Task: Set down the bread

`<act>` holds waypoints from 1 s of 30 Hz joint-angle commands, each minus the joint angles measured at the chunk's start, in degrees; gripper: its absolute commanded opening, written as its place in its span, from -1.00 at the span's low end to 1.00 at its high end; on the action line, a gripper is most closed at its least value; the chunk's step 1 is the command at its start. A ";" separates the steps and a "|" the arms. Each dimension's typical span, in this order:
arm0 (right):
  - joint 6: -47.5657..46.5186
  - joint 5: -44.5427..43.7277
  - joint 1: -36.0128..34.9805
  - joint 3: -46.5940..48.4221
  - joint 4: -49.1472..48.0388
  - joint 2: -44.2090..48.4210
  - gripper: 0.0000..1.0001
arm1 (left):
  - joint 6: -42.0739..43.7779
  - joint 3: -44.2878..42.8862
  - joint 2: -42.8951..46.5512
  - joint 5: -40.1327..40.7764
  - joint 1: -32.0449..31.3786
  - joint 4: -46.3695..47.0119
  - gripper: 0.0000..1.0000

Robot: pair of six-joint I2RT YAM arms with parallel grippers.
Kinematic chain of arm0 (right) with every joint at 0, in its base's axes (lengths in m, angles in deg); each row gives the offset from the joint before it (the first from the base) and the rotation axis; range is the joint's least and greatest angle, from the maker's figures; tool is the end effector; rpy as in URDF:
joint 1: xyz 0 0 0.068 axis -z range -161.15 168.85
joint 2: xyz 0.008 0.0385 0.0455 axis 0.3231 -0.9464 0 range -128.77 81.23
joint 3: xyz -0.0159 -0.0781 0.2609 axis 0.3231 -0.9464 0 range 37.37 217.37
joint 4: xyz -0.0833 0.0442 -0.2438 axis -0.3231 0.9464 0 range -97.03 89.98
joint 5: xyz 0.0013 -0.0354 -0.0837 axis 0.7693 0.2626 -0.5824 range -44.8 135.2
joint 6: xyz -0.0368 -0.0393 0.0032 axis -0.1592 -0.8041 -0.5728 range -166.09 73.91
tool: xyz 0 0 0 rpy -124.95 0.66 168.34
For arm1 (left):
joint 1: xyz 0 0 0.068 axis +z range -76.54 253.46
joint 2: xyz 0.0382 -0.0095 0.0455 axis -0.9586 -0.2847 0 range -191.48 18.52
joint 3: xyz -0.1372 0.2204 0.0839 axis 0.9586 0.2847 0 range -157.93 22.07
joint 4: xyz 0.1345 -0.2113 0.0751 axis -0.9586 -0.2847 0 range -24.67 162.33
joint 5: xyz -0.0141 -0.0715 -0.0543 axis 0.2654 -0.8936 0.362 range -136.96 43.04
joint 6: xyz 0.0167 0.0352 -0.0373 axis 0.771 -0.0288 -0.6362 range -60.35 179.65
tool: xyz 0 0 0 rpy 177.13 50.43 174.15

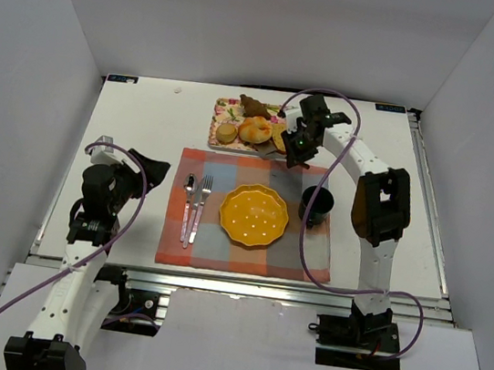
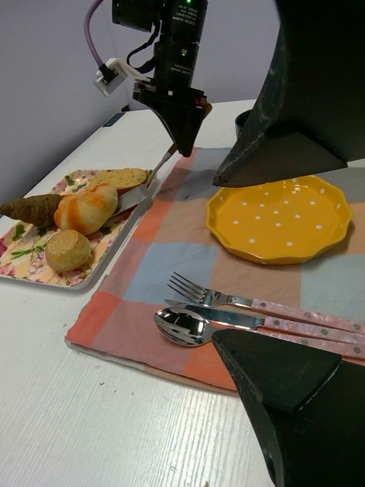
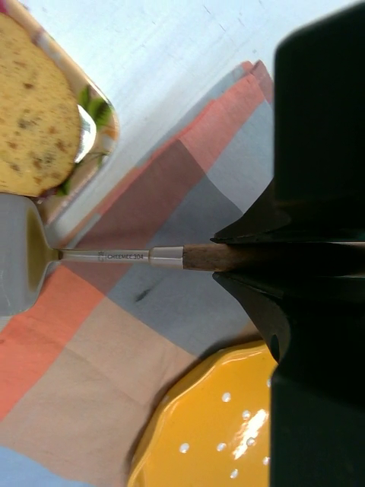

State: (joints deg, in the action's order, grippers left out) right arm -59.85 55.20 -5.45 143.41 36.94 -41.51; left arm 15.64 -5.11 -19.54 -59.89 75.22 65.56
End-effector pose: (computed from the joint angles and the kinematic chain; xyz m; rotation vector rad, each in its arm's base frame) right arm 0.4241 0.1981 0.2276 -0.9156 2.4692 0.2928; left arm 0.1678 -0.0027 0.2560 -0.6026 1.8381 -0.7117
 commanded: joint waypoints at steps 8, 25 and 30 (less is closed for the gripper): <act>-1.80 2.92 -0.67 -2.15 -9.25 0.66 -1.00 | -0.38 -1.74 -0.35 0.10 0.09 2.02 0.69; 0.84 1.95 -1.28 -12.26 -24.45 4.26 -1.00 | -1.08 -1.91 -0.17 0.01 0.09 2.55 0.69; 0.75 2.74 -1.28 -16.56 -29.72 8.11 -1.00 | -1.17 -1.65 0.71 0.27 0.09 1.93 0.69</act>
State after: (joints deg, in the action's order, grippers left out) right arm -59.47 57.25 -6.41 128.66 13.38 -39.28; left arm 14.59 -5.11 -19.93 -59.89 75.22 67.20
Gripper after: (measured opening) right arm 0.220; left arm 0.842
